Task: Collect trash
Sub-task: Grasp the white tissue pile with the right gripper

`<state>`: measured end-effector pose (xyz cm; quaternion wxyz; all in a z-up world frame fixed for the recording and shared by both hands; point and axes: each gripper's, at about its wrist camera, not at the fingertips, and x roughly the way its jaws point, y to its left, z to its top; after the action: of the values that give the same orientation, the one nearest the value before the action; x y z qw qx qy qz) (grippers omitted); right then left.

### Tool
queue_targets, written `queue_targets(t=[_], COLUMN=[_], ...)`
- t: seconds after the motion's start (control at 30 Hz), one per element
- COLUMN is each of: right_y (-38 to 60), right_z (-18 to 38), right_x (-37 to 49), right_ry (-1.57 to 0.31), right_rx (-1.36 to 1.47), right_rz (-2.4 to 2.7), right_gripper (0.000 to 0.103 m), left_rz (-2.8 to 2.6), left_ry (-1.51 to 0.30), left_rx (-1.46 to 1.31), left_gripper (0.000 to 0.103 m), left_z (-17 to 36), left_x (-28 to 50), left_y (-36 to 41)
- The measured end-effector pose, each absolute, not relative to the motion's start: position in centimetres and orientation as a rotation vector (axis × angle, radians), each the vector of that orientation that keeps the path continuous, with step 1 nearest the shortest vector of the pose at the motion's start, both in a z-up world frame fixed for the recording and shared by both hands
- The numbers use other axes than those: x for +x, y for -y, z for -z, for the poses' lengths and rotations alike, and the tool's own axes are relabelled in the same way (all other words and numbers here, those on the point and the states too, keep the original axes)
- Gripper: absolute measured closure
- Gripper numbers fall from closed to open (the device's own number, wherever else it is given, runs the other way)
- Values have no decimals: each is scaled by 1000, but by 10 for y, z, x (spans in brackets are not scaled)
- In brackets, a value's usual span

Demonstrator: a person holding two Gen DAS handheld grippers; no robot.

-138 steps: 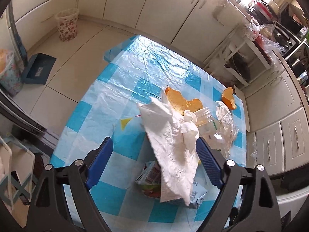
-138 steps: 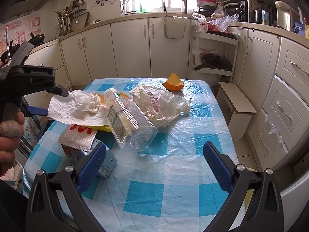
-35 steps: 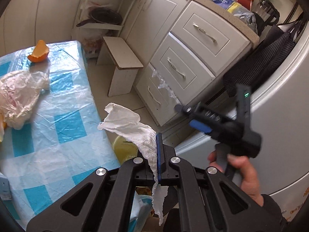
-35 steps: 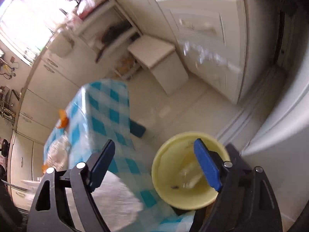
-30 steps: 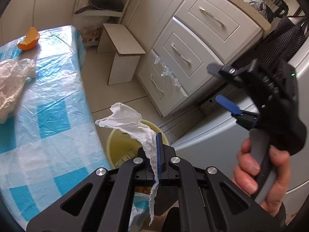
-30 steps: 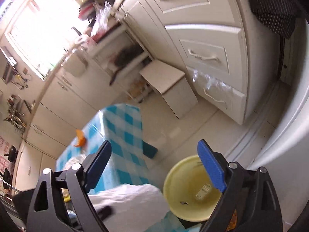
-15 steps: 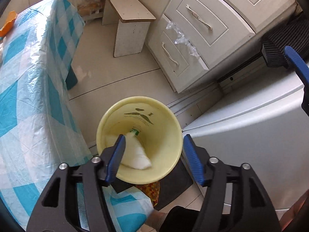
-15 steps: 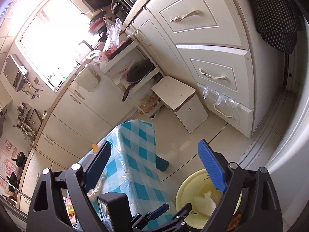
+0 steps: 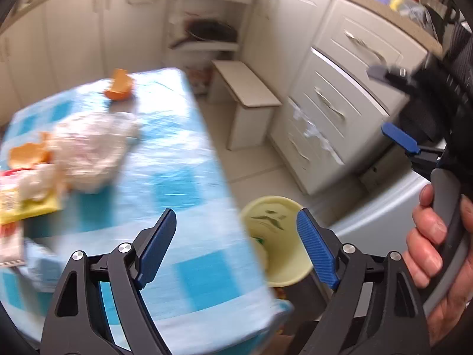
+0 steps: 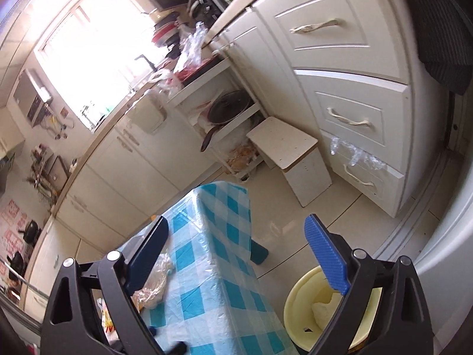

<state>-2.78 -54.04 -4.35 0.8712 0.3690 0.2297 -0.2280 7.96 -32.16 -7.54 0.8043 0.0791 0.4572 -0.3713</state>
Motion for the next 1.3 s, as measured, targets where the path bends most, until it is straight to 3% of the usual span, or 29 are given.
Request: queue_targets(t=[0.3, 0.5, 0.67, 0.87, 1.1, 1.3], right_y=[466, 401, 355, 321, 304, 288], right_z=[40, 49, 64, 75, 91, 111], right_x=[21, 58, 84, 105, 137, 167], right_ry=[-543, -623, -701, -748, -778, -831], right_rx=[645, 547, 501, 466, 619, 640], right_rz=[350, 216, 95, 26, -62, -89], right_gripper=[12, 12, 12, 12, 12, 12], left_rz=[392, 212, 185, 169, 141, 217], left_ry=[-890, -975, -1093, -1106, -1162, -1191], left_rx=[-56, -215, -287, -279, -197, -208], left_gripper=[22, 22, 22, 23, 36, 40], left_z=[40, 70, 97, 105, 117, 122], left_x=[166, 204, 214, 219, 256, 268], left_y=[138, 55, 32, 31, 41, 45])
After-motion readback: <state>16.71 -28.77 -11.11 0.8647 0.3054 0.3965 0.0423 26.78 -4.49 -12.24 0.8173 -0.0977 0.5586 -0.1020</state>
